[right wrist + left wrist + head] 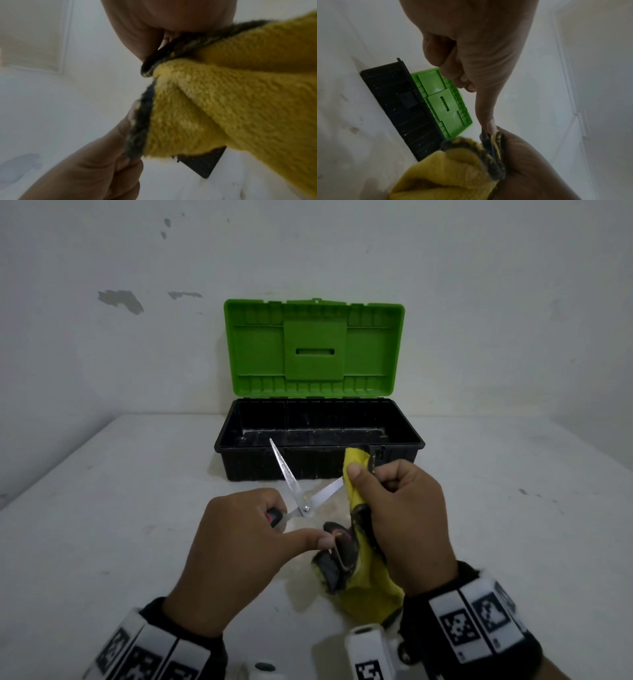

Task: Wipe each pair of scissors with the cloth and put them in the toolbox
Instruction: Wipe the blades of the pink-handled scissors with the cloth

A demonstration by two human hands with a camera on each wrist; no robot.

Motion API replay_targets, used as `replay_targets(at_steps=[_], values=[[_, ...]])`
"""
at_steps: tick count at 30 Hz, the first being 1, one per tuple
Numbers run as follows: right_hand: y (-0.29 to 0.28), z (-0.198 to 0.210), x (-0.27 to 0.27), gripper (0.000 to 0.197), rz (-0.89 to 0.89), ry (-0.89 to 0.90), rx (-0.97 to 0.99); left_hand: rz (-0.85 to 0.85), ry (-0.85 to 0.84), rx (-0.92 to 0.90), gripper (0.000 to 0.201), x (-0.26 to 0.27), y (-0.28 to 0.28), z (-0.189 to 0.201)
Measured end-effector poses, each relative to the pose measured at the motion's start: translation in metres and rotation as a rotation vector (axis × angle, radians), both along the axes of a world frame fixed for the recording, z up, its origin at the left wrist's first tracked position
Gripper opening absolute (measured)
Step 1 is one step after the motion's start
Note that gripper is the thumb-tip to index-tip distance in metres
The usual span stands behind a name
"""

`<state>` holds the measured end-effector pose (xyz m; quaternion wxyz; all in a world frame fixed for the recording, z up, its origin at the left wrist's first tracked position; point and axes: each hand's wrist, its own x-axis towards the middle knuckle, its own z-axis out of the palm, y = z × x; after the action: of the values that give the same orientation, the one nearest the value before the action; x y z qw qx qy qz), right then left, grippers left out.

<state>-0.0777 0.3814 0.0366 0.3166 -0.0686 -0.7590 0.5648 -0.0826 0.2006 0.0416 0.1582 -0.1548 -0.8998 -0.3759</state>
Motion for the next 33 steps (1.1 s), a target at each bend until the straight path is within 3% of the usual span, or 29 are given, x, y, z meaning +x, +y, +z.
replay_targets(at_steps=[5,13,17,22,33], values=[[-0.009,-0.002,0.010,0.030,0.109,-0.015,0.032,-0.015,0.007,0.022,0.064,-0.003,-0.001,0.001],[0.031,0.012,-0.007,0.033,-0.004,0.035,-0.174,-0.035,-0.072,0.099,0.073,-0.004,-0.003,0.004],[0.022,0.016,0.009,0.027,0.157,0.047,-0.051,-0.021,-0.101,0.118,0.068,-0.005,-0.003,0.009],[0.002,0.007,0.018,0.019,0.278,-0.018,0.102,0.024,-0.089,-0.006,0.066,-0.001,0.003,0.013],[-0.025,0.004,0.014,0.024,0.066,0.054,0.235,0.103,0.047,-0.223,0.053,0.012,0.012,0.018]])
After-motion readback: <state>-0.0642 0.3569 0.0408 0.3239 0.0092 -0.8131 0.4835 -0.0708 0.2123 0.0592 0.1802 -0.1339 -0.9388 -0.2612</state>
